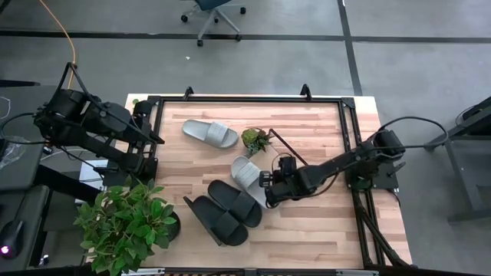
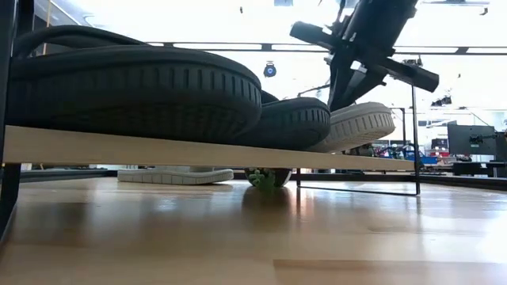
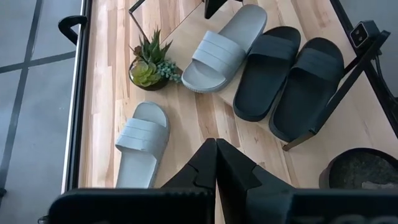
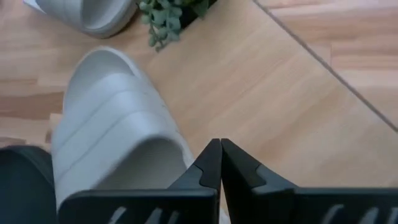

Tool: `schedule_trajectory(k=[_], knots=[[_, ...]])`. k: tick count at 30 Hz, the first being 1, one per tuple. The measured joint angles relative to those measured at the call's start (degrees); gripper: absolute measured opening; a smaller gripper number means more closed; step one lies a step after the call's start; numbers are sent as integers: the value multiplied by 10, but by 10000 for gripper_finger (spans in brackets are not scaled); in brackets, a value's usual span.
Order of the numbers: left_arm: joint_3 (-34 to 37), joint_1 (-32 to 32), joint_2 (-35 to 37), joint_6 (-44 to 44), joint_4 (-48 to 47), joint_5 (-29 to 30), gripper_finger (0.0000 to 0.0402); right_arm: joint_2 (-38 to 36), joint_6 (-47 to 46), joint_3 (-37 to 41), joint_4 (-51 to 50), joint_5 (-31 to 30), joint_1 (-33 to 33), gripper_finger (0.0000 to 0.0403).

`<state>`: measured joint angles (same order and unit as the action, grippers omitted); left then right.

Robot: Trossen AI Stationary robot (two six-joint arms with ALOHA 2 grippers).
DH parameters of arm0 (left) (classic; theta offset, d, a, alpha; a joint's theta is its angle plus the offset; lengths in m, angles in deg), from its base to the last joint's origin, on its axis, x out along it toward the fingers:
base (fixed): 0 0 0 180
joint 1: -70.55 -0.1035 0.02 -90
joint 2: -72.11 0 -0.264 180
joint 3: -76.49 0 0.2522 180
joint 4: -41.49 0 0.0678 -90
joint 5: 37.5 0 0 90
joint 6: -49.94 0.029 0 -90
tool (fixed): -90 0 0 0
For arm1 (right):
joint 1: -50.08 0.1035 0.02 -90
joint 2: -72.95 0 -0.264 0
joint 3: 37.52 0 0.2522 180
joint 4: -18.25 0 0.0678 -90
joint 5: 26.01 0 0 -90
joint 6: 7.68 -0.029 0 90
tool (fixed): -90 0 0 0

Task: Pick and place slides into the shelf
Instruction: Adjust the shelf

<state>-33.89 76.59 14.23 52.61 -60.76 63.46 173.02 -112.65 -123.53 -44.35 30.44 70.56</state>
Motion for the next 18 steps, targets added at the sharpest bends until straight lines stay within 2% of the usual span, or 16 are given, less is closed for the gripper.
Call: schedule_trajectory(k=[10,18], knots=[[0,0,0,6,0,0,1,0,-83,0,-6,-11,53,0],[0,0,0,16,0,2,1,0,-92,0,16,-16,67,0]])
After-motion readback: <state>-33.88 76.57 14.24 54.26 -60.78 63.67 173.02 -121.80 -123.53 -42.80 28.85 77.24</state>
